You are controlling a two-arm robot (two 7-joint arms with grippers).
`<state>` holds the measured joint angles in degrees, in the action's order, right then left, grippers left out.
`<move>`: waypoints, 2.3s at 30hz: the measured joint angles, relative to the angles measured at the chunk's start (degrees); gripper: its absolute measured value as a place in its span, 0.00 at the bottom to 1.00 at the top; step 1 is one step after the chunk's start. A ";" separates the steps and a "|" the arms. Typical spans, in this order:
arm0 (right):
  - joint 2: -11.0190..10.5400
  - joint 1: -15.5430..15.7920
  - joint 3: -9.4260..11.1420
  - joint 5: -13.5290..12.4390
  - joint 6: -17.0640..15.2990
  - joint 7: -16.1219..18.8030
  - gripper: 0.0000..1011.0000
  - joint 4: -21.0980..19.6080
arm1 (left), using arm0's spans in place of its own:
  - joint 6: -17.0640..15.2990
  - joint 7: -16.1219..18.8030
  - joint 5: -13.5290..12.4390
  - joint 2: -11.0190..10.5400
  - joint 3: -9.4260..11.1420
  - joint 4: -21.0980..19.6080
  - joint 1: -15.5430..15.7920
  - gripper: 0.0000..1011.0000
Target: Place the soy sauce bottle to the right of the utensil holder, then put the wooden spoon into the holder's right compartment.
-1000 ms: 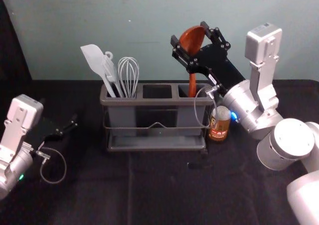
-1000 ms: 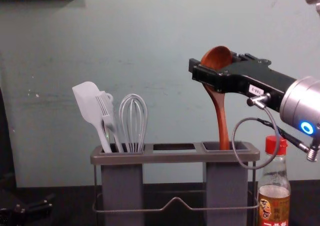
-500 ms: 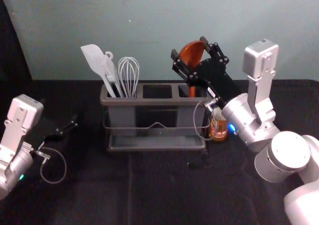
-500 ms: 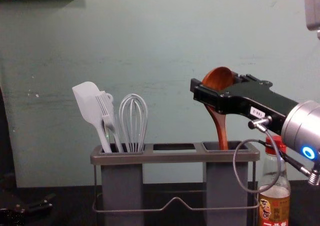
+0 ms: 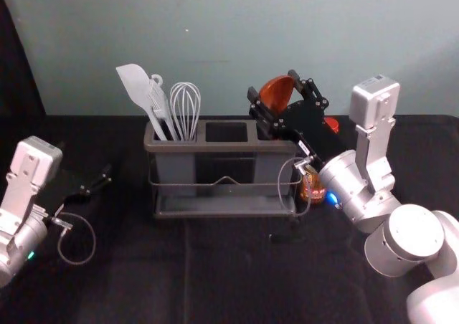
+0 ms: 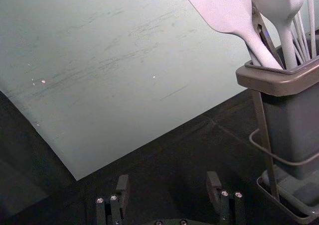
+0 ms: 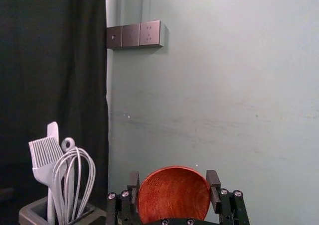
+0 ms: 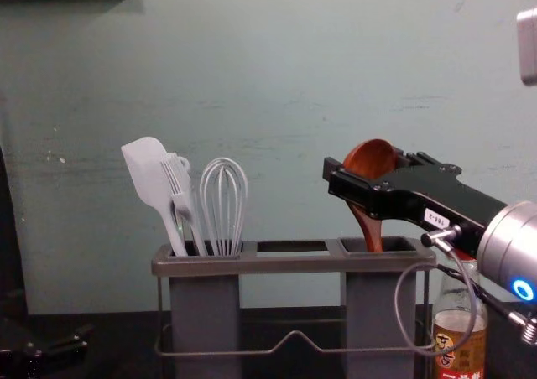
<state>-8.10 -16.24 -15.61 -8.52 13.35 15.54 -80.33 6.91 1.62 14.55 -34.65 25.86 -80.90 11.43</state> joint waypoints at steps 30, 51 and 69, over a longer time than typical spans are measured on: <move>-0.18 2.35 1.09 -1.06 0.30 -0.12 0.99 -6.46 | 0.00 0.00 0.00 0.00 0.00 0.00 0.00 1.00; -4.50 10.84 8.73 0.87 -0.83 -4.36 0.99 -20.41 | 0.00 0.00 0.00 0.00 0.00 0.00 0.00 1.00; -4.74 14.35 16.18 9.35 -11.01 -11.42 0.99 -19.56 | 0.00 0.00 0.00 0.00 0.00 0.00 0.00 1.00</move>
<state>-12.84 -1.88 0.56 0.82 2.34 4.12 -99.88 6.91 1.62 14.55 -34.65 25.86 -80.90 11.43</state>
